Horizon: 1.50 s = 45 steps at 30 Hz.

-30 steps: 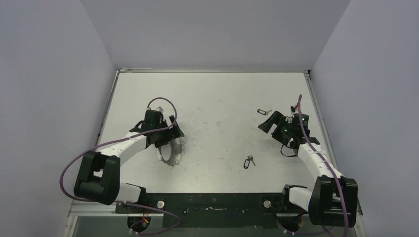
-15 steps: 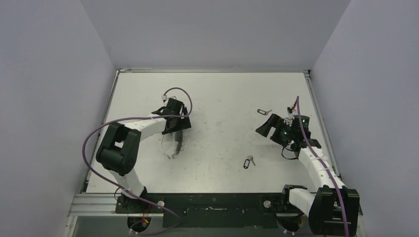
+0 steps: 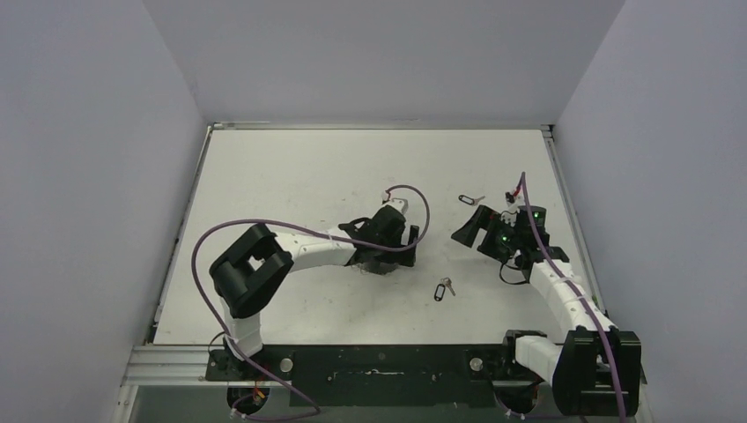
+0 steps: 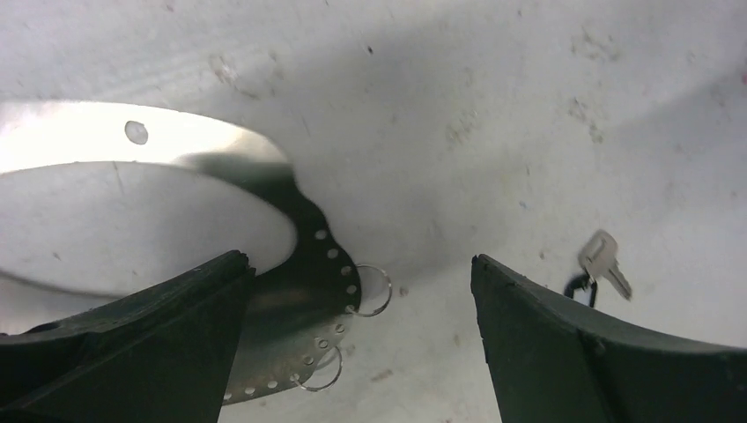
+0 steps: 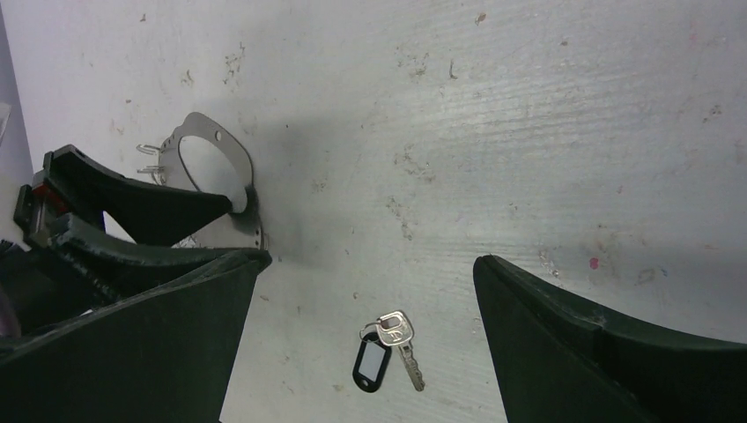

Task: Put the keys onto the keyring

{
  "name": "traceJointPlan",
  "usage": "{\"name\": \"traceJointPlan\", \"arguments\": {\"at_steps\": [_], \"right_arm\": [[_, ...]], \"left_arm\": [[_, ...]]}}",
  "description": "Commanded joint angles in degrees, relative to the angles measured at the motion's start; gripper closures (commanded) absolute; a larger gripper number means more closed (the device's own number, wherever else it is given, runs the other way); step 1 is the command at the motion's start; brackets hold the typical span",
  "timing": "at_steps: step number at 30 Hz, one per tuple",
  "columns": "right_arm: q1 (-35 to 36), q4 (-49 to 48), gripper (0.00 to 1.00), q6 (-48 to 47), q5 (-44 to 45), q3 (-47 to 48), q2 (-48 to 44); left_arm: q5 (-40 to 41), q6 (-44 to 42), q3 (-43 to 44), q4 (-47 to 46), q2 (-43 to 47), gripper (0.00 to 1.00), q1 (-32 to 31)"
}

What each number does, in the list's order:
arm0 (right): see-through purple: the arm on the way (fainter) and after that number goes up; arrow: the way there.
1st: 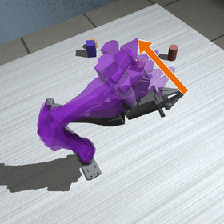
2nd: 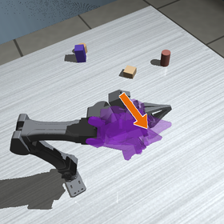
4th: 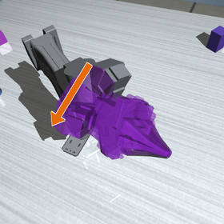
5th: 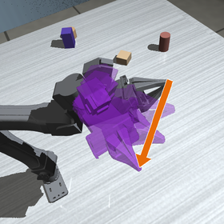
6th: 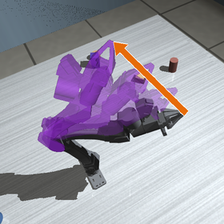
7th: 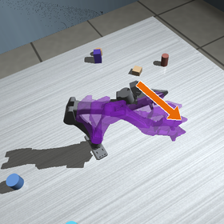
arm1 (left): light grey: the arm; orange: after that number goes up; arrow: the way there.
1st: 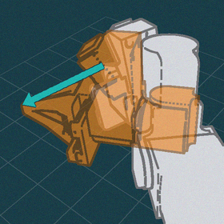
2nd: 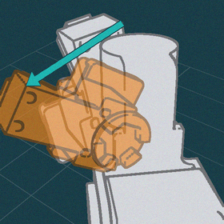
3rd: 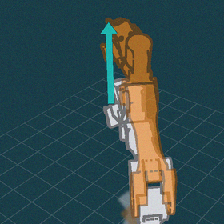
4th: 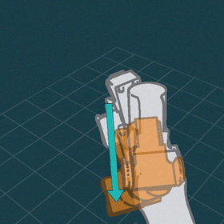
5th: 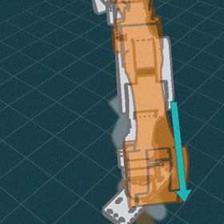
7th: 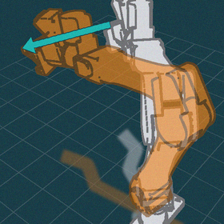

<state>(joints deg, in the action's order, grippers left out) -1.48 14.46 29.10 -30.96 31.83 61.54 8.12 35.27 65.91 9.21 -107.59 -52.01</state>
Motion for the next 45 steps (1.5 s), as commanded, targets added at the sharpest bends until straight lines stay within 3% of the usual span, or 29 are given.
{"name": "traceJointPlan", "arguments": {"at_steps": [1, 6, 10, 19, 24, 31, 40, 45], "right_arm": [[2.4, -2.8, 0.0, -0.4, 0.8, 2.0, 2.4], [10.5, -4.6, 0.0, -0.5, 5.4, 4.1, 6.4], [17.8, -5.8, 0.03, -1.0, 9.1, 7.6, 13.0], [33.8, -4.3, 0.22, -3.7, 17.1, 17.8, 28.6], [39.0, -5.0, 0.3, -3.4, 18.2, 18.8, 32.4], [42.6, -9.3, 0.53, 0.1, 13.5, 12.4, 30.0], [45.6, -16.1, 0.48, 4.0, 7.1, 6.7, 23.7], [46.1, -15.0, 0.46, 3.3, 6.8, 8.7, 26.0]], "left_arm": [[-9.1, 5.2, -5.7, -3.8, 6.4, 0.07, 0.6], [-8.6, 6.6, -13.3, -3.3, 17.4, 0.07, 3.4], [-10.9, 9.2, -21.6, -4.8, 25.2, 0.08, 10.8], [-13.7, 9.7, -31.7, 1.0, 34.3, 0.11, 25.7], [-16.3, 9.8, -34.6, -1.5, 33.3, 0.15, 28.5], [-19.9, 8.2, -32.6, -6.0, 26.4, 0.24, 28.5], [-25.4, 6.9, -28.9, -12.8, 18.4, 0.27, 28.3], [-27.4, 7.4, -28.4, -15.6, 16.2, 0.27, 28.2]]}}
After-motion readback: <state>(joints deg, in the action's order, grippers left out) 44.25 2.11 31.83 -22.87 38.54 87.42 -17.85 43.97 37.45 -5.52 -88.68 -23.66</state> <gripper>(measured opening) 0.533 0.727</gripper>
